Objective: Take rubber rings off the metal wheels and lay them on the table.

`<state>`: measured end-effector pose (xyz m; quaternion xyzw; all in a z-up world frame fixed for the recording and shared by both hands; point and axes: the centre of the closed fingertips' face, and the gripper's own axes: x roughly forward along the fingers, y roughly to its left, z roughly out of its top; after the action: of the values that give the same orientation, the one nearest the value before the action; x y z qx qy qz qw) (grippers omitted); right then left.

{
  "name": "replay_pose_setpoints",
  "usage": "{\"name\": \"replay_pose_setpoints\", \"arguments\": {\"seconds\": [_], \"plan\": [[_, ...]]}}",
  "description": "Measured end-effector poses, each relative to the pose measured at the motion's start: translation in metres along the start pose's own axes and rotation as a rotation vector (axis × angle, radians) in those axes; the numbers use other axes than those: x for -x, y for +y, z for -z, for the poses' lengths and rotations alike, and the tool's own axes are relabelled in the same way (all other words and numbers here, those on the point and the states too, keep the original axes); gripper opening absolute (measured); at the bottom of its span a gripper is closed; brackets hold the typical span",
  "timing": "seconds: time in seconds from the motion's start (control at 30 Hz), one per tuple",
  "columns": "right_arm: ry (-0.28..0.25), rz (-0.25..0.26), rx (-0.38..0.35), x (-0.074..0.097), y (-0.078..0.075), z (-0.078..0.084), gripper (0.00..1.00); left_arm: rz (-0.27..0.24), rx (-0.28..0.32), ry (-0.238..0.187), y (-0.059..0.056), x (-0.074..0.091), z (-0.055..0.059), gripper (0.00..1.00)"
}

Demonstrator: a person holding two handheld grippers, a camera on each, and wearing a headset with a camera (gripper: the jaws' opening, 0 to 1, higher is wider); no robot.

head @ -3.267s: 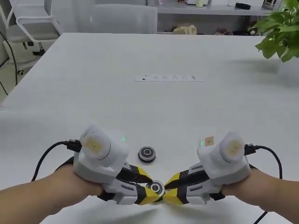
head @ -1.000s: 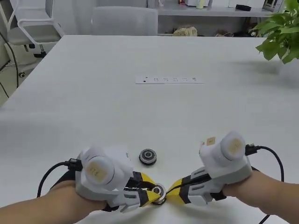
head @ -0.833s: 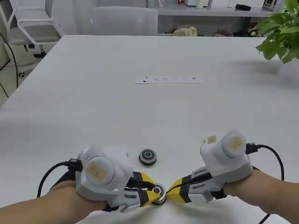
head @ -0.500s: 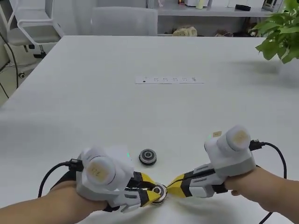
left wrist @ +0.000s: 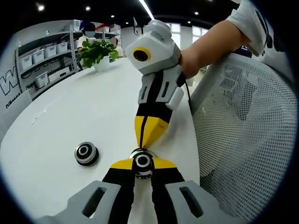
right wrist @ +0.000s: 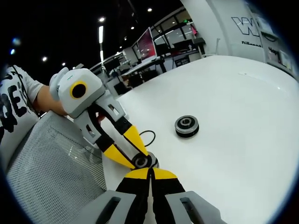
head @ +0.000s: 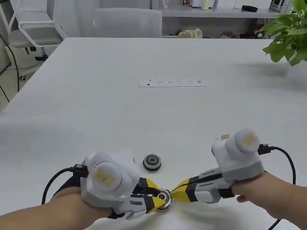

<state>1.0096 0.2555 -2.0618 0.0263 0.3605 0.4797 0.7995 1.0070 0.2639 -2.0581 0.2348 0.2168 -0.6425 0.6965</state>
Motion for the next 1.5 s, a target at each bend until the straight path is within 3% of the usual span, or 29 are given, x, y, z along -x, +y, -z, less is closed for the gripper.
{"name": "replay_pose_setpoints", "arguments": {"seconds": [0.8, 0.93, 0.97, 1.0, 1.17, 1.33, 1.5], "plan": [[-0.014, -0.033, 0.007, -0.004, 0.011, -0.005, 0.00, -0.005, 0.000, 0.013, 0.000, 0.000, 0.000, 0.08], [-0.032, -0.065, 0.013, -0.006, 0.019, -0.009, 0.00, -0.002, -0.001, 0.011, 0.000, -0.001, -0.001, 0.08], [-0.039, -0.119, 0.008, -0.008, 0.030, -0.011, 0.00, -0.003, -0.001, 0.011, 0.000, -0.001, -0.001, 0.08], [-0.049, -0.070, 0.043, -0.008, 0.023, -0.014, 0.00, -0.001, -0.003, 0.011, 0.000, -0.001, -0.001, 0.08], [-0.017, -0.058, 0.053, -0.007, 0.018, -0.006, 0.00, -0.002, 0.001, 0.008, 0.000, -0.001, -0.002, 0.08], [-0.040, -0.041, 0.040, -0.004, 0.013, -0.010, 0.00, 0.005, -0.001, 0.002, 0.000, -0.001, -0.002, 0.08], [-0.027, -0.030, 0.045, -0.003, 0.010, -0.006, 0.00, 0.012, -0.006, 0.000, 0.000, -0.001, -0.003, 0.08]]}}
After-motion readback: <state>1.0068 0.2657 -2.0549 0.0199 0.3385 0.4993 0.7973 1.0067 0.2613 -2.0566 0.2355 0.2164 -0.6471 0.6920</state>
